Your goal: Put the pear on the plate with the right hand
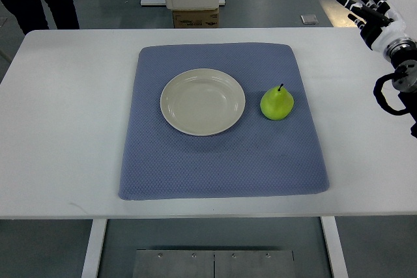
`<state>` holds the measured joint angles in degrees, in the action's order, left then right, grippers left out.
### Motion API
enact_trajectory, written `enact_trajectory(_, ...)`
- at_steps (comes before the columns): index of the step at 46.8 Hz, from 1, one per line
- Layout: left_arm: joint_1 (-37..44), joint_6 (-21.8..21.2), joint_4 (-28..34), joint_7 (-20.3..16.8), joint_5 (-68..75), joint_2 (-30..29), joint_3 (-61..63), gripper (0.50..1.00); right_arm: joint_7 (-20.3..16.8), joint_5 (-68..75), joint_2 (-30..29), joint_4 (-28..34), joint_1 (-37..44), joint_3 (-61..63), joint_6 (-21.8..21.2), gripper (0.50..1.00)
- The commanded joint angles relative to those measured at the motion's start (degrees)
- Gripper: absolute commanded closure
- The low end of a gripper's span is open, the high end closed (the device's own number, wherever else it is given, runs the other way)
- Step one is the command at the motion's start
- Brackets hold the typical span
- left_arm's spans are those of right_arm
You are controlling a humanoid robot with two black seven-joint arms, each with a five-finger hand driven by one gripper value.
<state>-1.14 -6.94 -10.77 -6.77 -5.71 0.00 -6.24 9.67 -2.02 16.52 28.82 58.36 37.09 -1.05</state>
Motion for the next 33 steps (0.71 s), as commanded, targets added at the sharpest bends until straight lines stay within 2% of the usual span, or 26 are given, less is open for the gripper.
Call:
enact_trajectory(1,0.0,0.0,0.1,0.0,0.0,0.0,-0.1,0.500,0.0,0.0,0.0,0.0,0.0,0.0,0.0,0.500)
enact_trajectory(33,-0.4,0.3,-0.1,0.0,0.2,0.0,0.1,0.500,0.2,0.0,-0.2,-0.1,-0.6,0.1,0.0,0.500)
